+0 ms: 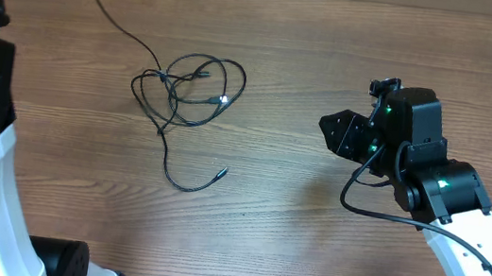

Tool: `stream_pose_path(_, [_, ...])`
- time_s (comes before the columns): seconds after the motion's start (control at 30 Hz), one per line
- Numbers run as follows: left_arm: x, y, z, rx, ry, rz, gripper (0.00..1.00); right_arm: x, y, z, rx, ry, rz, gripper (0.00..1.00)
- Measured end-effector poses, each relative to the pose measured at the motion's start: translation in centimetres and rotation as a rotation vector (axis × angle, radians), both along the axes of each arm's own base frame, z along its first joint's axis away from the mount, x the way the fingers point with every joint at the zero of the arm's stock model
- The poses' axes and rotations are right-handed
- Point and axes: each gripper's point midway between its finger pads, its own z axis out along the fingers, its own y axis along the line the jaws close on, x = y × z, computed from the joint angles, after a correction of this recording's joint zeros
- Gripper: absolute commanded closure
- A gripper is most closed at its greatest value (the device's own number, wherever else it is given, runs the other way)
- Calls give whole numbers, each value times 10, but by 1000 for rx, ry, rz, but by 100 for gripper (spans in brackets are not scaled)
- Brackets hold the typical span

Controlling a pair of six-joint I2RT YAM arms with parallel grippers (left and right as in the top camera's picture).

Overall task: Untangle cables
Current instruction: 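Pull the grasped cable with the left gripper up and to the left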

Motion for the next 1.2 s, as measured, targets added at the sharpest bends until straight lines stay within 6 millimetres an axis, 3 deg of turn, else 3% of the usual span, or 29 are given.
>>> stream_pose_path(0.23, [-3,72,-61,-74,244,343,96,0,0,0,0,-1,0,61])
stream_pose_path(0.37, [-5,107,-114,-111,447,576,96,0,0,0,0,-1,0,61])
stream_pose_path(0.43, [-4,120,-151,-131,578,681,96,0,0,0,0,-1,0,61])
stream_pose_path(0.5, [0,126,-189,-152,706,749,96,0,0,0,0,-1,0,61])
stream_pose_path(0.63, [5,127,-247,-193,890,790,96,0,0,0,0,1,0,61])
stream_pose_path(0.83, [24,102,-320,-299,1138,617,96,0,0,0,0,0,0,61])
stream_pose_path(1.0, [38,98,-345,-320,1203,596,96,-3,-1,-3,-6,19,0,61])
stream_pose_path(1.2, [33,114,-334,-303,1156,676,96,-4,-1,-4,-6,21,0,61])
